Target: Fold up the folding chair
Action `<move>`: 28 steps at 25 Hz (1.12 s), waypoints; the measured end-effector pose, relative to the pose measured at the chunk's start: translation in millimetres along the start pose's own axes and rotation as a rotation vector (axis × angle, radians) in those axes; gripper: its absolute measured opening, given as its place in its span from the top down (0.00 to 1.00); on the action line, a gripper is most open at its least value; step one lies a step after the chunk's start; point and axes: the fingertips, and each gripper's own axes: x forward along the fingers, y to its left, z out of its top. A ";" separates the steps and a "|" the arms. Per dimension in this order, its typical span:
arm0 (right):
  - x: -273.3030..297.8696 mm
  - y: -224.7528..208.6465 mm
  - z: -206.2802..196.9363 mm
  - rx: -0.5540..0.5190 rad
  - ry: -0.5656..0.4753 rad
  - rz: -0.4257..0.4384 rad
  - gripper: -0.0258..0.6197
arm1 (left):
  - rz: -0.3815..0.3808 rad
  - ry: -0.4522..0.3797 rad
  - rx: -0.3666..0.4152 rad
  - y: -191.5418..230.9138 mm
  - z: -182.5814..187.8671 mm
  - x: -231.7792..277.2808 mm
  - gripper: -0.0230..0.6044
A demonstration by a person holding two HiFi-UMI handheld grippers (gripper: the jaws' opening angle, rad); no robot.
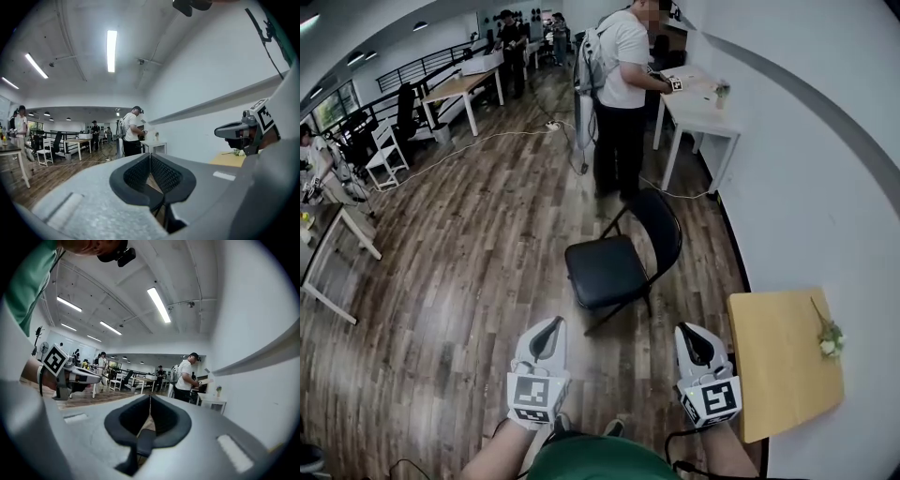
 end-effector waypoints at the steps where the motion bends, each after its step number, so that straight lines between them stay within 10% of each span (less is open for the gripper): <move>1: -2.1 -4.3 -2.2 0.005 -0.001 0.000 0.95 | 0.007 0.003 -0.010 -2.5 -1.6 -0.6 0.94; 28: 92.2 -101.9 -54.5 0.055 0.114 -0.050 0.95 | 0.053 0.122 -0.176 50.3 -66.5 119.7 0.94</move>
